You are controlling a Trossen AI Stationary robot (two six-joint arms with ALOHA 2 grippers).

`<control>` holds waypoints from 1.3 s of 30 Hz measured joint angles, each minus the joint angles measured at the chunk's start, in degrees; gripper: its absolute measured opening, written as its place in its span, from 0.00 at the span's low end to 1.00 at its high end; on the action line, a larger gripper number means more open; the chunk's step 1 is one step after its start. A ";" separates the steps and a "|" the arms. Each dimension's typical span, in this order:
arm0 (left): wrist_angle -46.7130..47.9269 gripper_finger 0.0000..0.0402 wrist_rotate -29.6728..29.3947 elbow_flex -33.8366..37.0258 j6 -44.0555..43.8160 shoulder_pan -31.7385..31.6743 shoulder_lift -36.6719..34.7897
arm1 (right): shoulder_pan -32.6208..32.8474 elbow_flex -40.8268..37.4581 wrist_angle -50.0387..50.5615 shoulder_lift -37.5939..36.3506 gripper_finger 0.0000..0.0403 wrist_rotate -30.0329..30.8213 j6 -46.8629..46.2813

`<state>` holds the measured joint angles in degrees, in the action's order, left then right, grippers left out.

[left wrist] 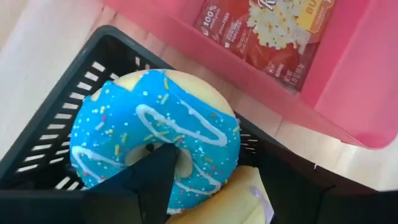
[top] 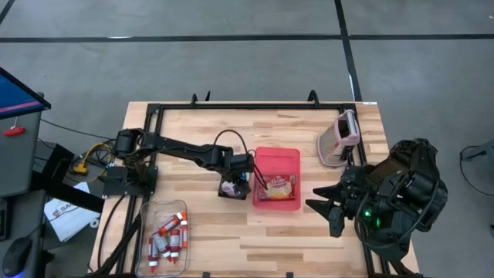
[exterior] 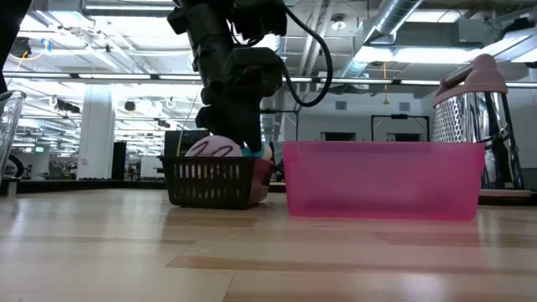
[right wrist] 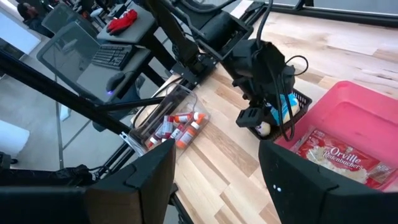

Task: Pick & Place Food Item
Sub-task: Put the blue donut into the black bin, then adjust the bins

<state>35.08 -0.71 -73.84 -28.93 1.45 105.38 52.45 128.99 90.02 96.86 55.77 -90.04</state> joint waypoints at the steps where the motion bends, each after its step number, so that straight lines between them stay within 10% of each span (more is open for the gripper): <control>1: 0.15 0.55 0.05 0.00 -0.01 -0.26 -0.04 | 0.00 0.00 0.00 0.00 0.55 0.00 0.00; 39: 18.63 0.57 -10.93 0.06 1.14 -4.78 -11.10 | 0.53 -0.02 -0.02 0.97 0.55 -0.24 0.02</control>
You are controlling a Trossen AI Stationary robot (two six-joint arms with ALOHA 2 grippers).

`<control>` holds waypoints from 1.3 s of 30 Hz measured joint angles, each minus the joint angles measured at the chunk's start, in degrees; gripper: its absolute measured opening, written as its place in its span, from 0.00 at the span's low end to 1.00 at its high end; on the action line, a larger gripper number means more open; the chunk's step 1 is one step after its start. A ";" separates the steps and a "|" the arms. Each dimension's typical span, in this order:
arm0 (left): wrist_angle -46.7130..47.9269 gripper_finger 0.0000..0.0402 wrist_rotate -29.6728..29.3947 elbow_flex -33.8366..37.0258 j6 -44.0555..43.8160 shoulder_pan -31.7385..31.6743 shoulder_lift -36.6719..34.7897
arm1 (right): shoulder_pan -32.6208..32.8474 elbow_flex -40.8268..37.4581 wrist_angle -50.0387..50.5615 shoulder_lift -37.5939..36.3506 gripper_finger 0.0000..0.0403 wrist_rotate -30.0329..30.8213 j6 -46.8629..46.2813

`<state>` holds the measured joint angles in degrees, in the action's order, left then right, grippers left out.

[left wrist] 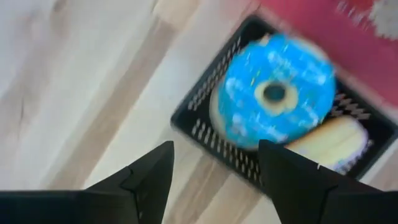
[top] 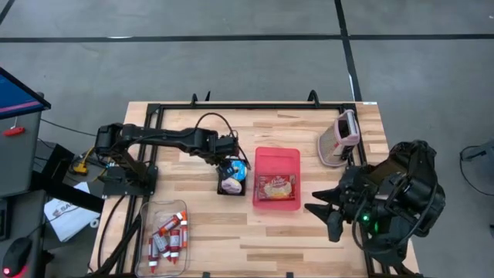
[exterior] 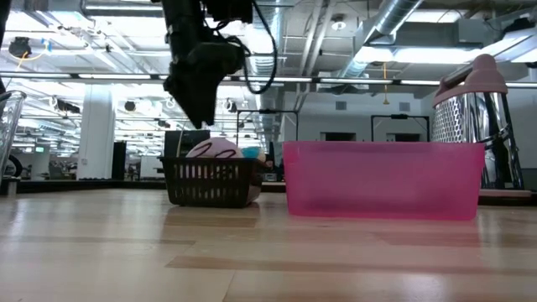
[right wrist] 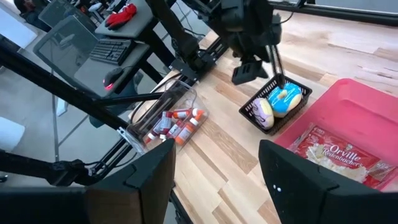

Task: Pick & Place Food Item
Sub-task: Adjust the bins

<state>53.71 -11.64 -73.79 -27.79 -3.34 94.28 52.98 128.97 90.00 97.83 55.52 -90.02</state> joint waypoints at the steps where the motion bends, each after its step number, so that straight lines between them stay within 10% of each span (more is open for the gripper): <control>1: 0.77 0.56 0.01 0.35 -0.81 0.07 -0.02 | 0.06 0.00 0.02 0.19 0.55 0.00 0.00; 17: -6.08 0.53 3.70 13.82 -7.73 -0.46 -0.98 | 1.54 0.00 0.02 0.80 0.55 1.51 -1.99; 39: -15.33 0.53 8.41 14.32 -10.75 -0.72 -0.94 | 0.91 0.00 0.02 0.78 0.55 1.56 -2.94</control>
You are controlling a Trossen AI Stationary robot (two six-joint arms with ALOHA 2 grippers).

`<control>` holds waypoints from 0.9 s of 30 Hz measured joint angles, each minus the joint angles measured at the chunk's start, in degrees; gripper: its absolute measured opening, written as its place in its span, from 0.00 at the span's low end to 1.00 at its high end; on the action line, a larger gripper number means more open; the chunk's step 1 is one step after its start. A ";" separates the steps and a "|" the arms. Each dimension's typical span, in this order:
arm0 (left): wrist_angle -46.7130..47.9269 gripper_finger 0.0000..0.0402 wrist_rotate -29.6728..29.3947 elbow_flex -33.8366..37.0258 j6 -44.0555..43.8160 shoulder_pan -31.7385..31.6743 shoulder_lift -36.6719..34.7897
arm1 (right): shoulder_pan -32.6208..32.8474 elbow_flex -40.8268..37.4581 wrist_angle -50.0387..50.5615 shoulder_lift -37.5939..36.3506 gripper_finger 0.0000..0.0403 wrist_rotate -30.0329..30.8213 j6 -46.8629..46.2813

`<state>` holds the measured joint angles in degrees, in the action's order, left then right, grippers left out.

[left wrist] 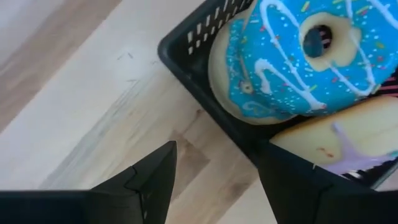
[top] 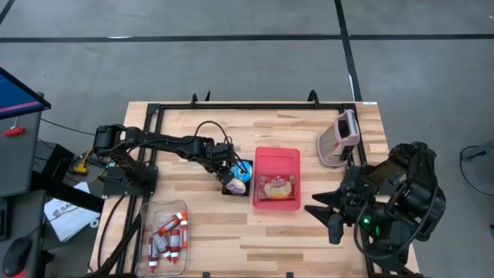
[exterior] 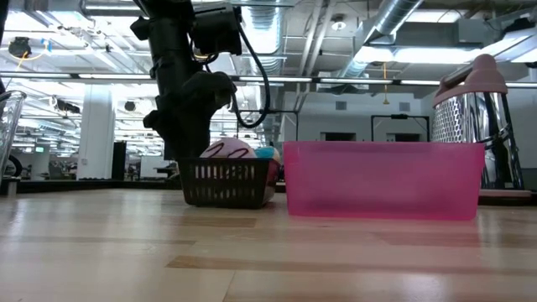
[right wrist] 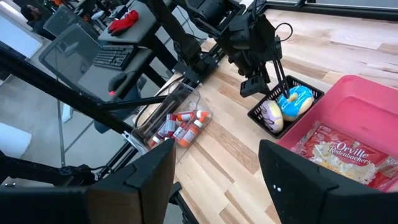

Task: Pick & Place Food Item
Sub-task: Adjust the bins

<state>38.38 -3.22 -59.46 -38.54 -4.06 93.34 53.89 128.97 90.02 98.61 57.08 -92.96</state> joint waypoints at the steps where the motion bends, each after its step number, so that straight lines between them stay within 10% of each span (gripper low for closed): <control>1: -0.20 0.53 0.13 0.00 -0.26 0.17 0.00 | 0.00 0.00 0.00 0.00 0.55 0.00 0.04; 27: 2.99 0.53 -0.25 0.31 -0.99 3.34 0.00 | 0.00 0.00 0.00 0.00 0.55 0.02 -0.05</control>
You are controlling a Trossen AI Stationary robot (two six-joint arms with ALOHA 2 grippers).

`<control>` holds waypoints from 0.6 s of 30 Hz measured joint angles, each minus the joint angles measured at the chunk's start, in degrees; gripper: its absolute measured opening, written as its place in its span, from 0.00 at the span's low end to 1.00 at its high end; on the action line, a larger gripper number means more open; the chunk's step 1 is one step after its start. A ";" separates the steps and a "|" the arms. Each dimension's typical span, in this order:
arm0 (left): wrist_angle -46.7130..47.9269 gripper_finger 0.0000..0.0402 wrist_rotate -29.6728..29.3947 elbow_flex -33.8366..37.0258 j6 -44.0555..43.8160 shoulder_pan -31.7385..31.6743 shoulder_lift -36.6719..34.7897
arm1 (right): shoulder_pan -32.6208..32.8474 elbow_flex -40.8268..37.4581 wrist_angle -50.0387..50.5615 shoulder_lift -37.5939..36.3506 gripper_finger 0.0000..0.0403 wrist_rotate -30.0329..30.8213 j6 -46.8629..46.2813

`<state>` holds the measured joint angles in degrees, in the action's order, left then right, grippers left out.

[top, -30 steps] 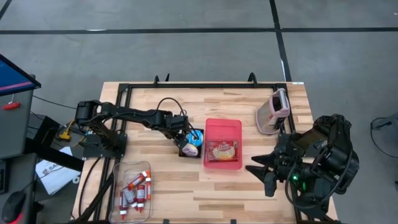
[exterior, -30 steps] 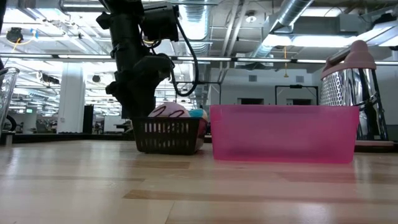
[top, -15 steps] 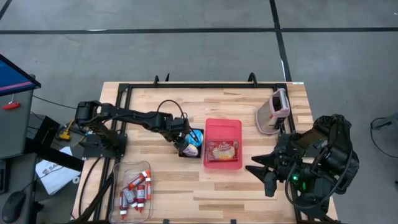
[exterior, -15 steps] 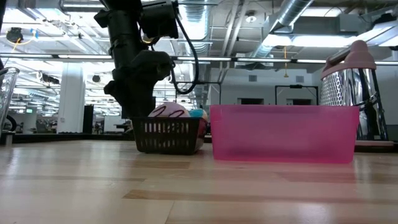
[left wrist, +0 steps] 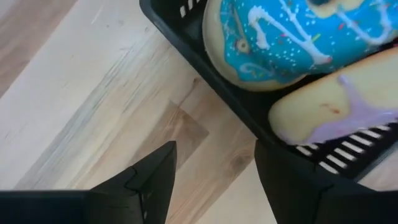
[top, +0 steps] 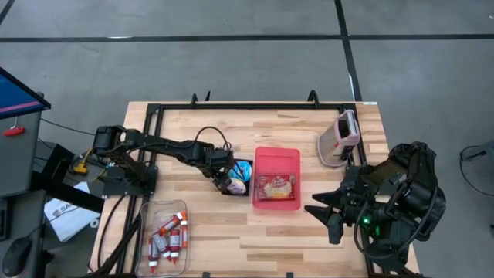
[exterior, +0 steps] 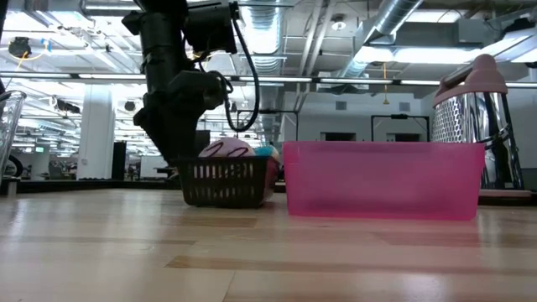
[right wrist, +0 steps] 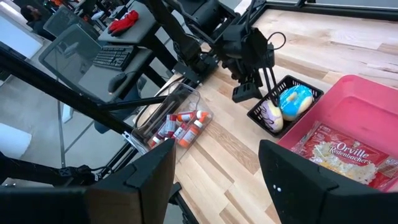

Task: Pick & Place Food Item
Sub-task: Adjust the bins

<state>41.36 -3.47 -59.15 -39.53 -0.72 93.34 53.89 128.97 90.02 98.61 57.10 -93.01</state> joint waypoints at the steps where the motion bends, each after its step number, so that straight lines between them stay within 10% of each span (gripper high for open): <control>1: 0.02 0.53 -0.04 0.30 -0.11 0.17 0.00 | 0.00 0.00 0.00 0.00 0.55 0.00 0.00; 18: -4.44 0.53 -1.00 2.44 -2.93 1.29 0.04 | 0.00 0.00 -0.02 0.00 0.55 0.00 -0.02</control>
<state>36.92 -4.47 -56.71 -42.46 0.58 93.38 53.89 128.97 90.00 98.61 57.10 -93.03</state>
